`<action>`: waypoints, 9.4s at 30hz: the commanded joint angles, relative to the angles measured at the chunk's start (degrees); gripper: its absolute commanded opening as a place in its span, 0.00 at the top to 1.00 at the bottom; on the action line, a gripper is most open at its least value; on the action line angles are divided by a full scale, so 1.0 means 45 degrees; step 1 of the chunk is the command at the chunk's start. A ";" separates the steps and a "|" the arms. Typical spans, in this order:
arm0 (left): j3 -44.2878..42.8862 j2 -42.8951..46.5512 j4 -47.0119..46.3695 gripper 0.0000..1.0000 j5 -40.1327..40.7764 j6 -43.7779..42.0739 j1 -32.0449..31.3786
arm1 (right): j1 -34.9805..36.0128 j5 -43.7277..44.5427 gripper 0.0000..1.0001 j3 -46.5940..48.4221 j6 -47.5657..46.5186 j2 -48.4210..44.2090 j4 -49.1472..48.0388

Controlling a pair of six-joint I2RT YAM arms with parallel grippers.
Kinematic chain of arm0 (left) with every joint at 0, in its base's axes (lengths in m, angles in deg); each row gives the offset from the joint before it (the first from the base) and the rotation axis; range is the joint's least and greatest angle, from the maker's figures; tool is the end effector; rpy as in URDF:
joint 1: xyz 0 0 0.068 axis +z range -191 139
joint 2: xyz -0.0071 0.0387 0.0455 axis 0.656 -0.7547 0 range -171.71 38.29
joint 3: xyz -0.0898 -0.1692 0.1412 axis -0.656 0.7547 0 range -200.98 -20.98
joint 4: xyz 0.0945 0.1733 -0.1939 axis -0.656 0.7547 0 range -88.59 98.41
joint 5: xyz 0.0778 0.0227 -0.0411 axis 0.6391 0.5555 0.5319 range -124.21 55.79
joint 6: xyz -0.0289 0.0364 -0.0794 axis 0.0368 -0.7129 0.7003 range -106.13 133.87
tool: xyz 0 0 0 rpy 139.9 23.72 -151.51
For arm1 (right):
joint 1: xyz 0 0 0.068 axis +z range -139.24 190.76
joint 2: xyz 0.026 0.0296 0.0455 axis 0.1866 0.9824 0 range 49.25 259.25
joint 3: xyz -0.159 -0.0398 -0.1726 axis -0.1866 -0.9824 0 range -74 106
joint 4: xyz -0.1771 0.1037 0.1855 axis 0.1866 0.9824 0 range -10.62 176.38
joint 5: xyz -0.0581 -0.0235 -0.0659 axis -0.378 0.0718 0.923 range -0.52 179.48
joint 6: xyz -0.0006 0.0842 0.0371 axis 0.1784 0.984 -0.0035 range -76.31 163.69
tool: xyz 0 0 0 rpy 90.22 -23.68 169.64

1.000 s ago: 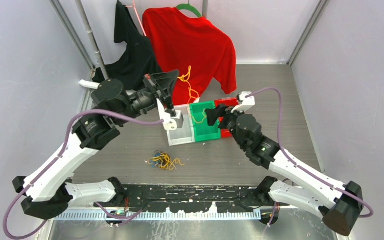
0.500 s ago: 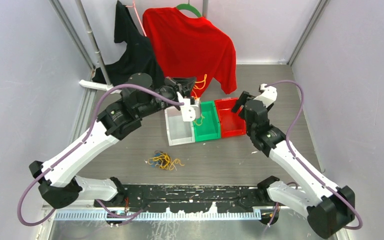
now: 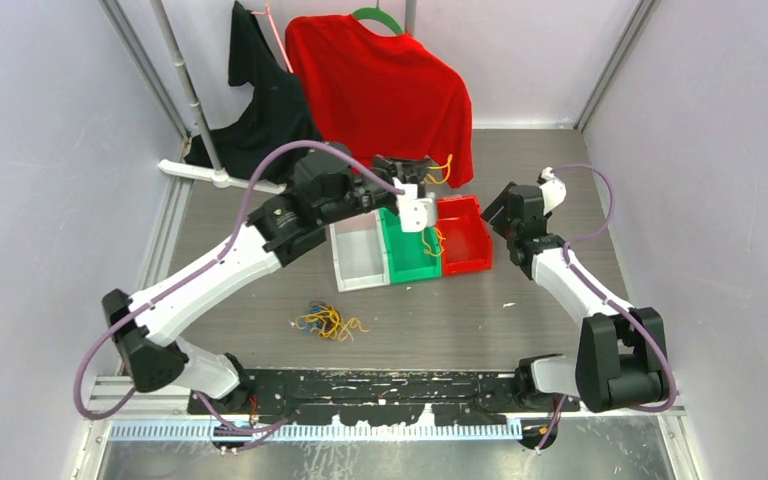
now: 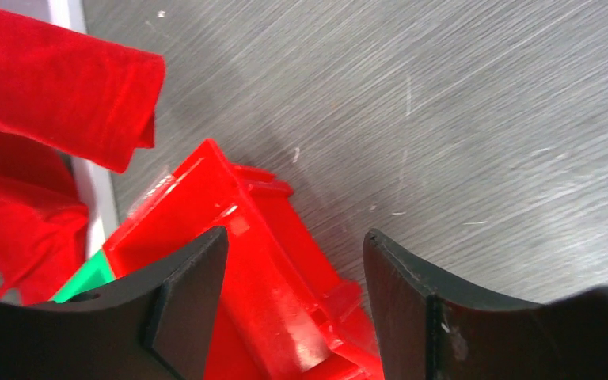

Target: Untangle the cables

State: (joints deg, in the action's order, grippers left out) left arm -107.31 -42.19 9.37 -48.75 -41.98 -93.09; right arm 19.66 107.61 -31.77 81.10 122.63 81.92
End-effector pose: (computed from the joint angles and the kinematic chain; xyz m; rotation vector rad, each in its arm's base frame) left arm 0.2232 -0.3205 0.4188 1.4067 0.7803 -0.1531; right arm 0.3362 0.0267 0.1636 0.6978 2.0115 0.1353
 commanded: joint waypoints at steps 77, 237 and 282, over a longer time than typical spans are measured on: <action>-0.5602 -0.6472 0.8121 0.00 -0.0939 0.4495 0.0267 | -0.0436 0.0818 0.45 -0.1165 0.3209 -0.6162 0.2318; -0.6621 0.3754 0.4373 1.00 0.0058 0.7359 0.4330 | 1.4061 0.4663 0.37 -0.3700 -0.1484 0.2709 -1.0290; -0.2148 0.6593 0.5615 1.00 -0.0676 0.7264 0.4331 | 1.3987 -0.0252 0.30 0.2822 -0.5687 0.2894 -0.6617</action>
State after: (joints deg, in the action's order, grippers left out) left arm -116.51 -14.17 35.25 -50.39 -10.29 -73.62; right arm 83.42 104.72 -21.69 57.32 134.89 52.26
